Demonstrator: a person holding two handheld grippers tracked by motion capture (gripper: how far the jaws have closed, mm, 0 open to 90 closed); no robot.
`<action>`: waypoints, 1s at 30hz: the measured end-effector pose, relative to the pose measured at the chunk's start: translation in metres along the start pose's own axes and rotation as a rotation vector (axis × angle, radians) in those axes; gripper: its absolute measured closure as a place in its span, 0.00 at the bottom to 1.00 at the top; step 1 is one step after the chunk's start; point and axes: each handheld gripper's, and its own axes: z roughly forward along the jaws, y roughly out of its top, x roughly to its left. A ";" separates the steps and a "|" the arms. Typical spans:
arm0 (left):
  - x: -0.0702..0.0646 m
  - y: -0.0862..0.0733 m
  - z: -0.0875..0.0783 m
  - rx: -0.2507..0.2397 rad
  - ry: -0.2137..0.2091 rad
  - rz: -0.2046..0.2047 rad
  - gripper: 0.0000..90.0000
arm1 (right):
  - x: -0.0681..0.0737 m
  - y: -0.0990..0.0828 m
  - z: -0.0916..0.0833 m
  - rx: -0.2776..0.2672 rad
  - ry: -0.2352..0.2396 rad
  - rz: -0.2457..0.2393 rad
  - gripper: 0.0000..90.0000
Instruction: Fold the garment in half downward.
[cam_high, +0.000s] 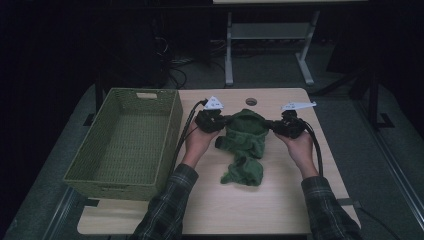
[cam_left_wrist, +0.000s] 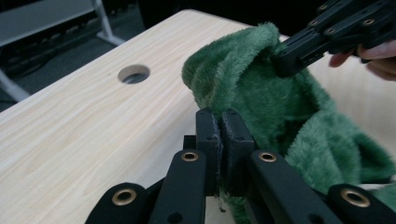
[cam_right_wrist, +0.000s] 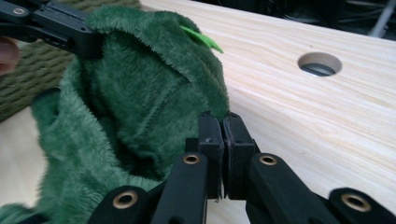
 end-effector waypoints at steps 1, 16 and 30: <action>-0.003 -0.001 -0.003 -0.005 -0.001 0.011 0.96 | 0.003 -0.001 -0.003 -0.005 0.004 -0.004 0.97; -0.043 -0.027 -0.031 -0.095 -0.057 0.080 0.96 | 0.035 -0.022 -0.033 -0.051 0.084 -0.113 0.97; -0.078 -0.051 -0.046 -0.089 -0.115 0.172 0.96 | 0.059 -0.055 -0.059 -0.047 0.146 -0.188 0.96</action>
